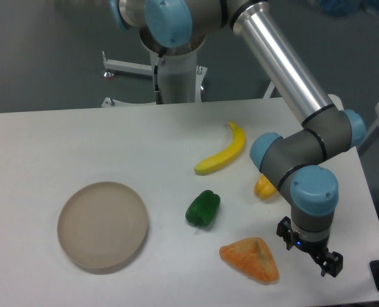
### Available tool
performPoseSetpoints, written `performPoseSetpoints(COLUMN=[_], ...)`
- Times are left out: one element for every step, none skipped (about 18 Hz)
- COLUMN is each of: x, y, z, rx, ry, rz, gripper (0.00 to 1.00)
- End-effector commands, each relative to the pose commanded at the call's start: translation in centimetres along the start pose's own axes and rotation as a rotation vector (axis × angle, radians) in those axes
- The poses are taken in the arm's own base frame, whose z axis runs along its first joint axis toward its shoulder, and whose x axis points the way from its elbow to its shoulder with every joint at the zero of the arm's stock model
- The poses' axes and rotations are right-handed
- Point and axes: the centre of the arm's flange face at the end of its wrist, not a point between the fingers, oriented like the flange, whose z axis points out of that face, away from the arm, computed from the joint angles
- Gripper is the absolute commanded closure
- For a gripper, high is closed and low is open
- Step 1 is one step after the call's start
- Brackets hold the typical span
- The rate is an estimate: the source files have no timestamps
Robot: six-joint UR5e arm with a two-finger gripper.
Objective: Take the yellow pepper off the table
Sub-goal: 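Move the open gripper toward the small yellow pepper beside the banana, then close the gripper around the yellow pepper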
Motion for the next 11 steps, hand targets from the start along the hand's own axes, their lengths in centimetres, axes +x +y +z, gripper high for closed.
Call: performPoseSetpoints(x=[0.4,0.8,1.2,1.7,2.2,2.7,3.0,3.2,3.8,4.6,5.3], y=[0.2,0.5,0.6,1.1,1.5,2.1,3.2,4.5,5.4,5.8,6.3], z=[-0.7,-1.2,-1.8,-2.1,-2.6,-3.1,-3.5,-3.9,-3.8,-3.8,-3.7], rx=[-0.005,-0.010,-0.014,-0.020,-0.025,-0.031,-0.039,-0.045,-0.052,-0.059,-0.066], ry=[0.018,0.035,0.050,0.068,0.084,0.102,0.123,0.140,0.166,0.193,0.217], rz=[0.002,0.002,0.003,0.002,0.000,-0.003,-0.013,-0.023,-0.018,-0.017,-0.020], gripper=[0.00,0.00,0.00,0.00,0.00,0.00,0.00,0.00,0.00,0.00,0.00])
